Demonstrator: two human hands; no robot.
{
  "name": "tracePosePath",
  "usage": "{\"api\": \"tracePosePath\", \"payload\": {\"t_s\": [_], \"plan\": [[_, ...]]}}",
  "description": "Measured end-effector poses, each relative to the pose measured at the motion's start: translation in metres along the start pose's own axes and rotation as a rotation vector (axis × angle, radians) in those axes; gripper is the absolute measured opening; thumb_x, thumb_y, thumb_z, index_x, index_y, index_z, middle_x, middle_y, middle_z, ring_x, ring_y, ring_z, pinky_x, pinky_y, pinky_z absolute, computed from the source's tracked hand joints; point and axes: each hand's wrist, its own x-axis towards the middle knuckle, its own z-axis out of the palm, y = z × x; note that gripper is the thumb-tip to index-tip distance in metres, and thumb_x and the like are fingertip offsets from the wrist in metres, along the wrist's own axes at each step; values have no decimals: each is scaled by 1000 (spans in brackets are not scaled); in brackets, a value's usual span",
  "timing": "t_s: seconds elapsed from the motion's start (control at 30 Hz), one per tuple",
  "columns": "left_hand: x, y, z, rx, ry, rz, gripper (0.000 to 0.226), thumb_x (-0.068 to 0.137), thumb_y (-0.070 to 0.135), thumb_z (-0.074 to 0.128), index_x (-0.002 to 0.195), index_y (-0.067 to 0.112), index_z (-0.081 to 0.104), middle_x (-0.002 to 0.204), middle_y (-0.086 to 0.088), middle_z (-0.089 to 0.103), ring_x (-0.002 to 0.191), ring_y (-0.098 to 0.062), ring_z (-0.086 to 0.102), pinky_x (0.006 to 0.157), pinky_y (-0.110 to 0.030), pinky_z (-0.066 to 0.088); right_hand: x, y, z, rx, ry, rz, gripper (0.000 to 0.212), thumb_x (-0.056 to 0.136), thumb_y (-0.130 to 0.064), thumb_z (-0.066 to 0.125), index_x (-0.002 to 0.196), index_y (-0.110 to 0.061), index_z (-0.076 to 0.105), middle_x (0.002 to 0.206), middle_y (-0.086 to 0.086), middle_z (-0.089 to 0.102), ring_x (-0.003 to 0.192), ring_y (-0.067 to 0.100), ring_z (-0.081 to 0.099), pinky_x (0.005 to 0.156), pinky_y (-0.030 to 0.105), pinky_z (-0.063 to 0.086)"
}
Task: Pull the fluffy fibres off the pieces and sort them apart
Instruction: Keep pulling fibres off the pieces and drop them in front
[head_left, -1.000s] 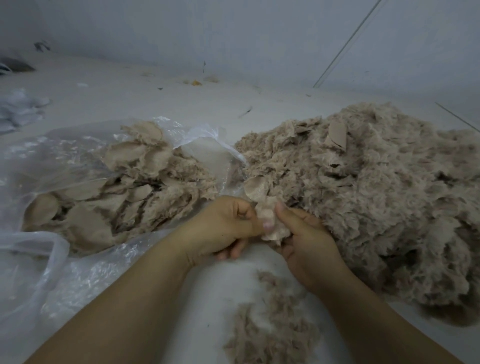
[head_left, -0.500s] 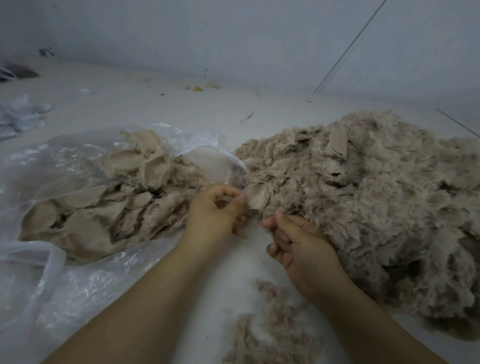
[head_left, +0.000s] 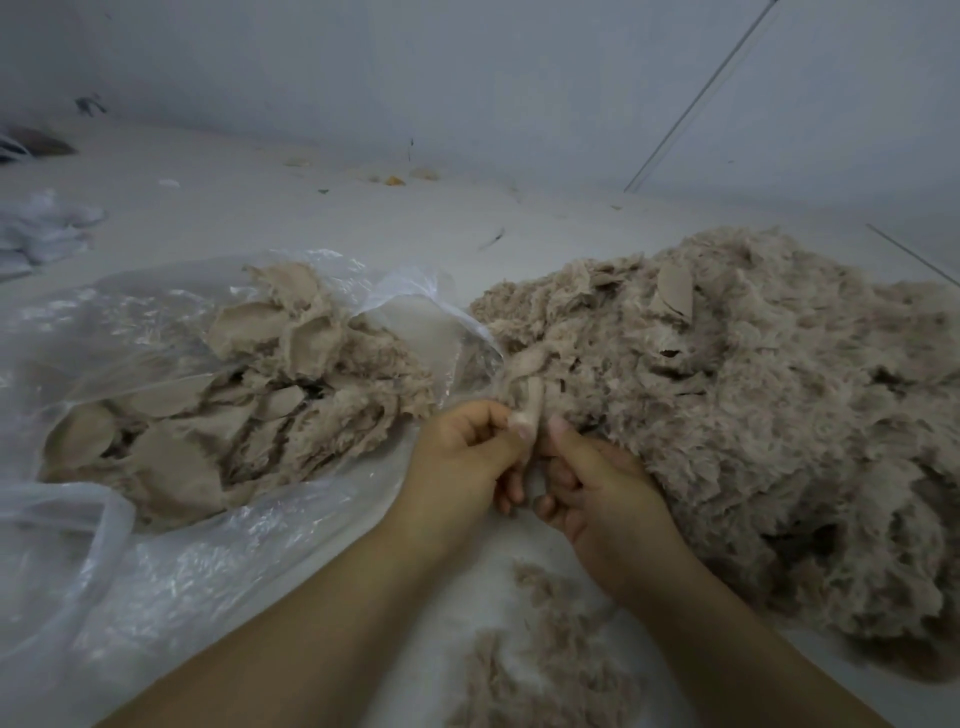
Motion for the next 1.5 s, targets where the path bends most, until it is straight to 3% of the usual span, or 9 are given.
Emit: {"api": "tracePosePath", "payload": {"t_s": [0.3,0.4,0.57,0.8,0.9,1.13,1.23,1.33,1.5], "plan": [[-10,7,3,22,2,-109,12,73,7,62,70,8,51,48,-10,49,37,-19,44,37,-20,33,3,2,-6,12,-39,16,41,78,-23,69,99,11,60,72,18,61,60,21,53,48,19,42],[-4,5,1,38,39,-130,19,86,17,71,93,10,55,64,-15,58,43,-23,51,38,-22,37,3,5,-8,-103,-117,-21,33,74,-27,71,83,5,68,67,17,63,58,19,53,53,22,44],[7,-4,-5,69,216,-38,22,90,12,67,68,12,71,75,-16,71,60,-27,62,48,-29,48,5,6,-9,-162,-123,-20,11,72,-18,74,67,-9,74,64,7,65,54,11,49,49,18,43],[15,-3,-14,-63,375,-50,14,93,6,62,81,7,69,55,-7,63,42,-17,55,41,-23,45,6,8,-11,-190,-97,-3,46,84,4,66,45,-19,60,47,0,52,44,10,46,47,20,42],[15,4,-14,17,285,-9,13,95,13,61,104,13,70,58,-4,63,42,-15,54,40,-24,44,6,7,-10,-189,-89,18,49,83,7,65,43,-20,55,46,1,48,42,11,46,48,22,43],[2,10,-8,66,-54,-209,11,86,7,70,78,1,66,54,-6,63,37,-10,54,36,-15,38,5,4,-10,-102,-82,67,45,85,8,59,49,-18,59,64,11,51,52,13,49,48,20,43],[3,14,-14,-34,-105,-261,16,86,5,68,71,5,63,53,-10,62,33,-15,50,33,-17,36,2,-2,-5,-63,-61,82,12,86,-1,60,91,0,72,76,13,64,60,14,57,48,20,44],[3,16,-20,14,-257,-256,14,87,5,67,74,5,63,59,-16,66,33,-17,51,33,-19,36,2,-3,-5,-73,-56,56,46,77,-26,65,109,7,63,88,20,69,72,24,64,58,27,49],[1,14,-22,136,-414,-222,13,83,10,74,72,6,69,63,-24,62,33,-18,52,34,-20,37,2,-4,-3,23,11,75,25,92,-16,54,89,6,65,78,22,70,71,28,69,65,32,58]]}}
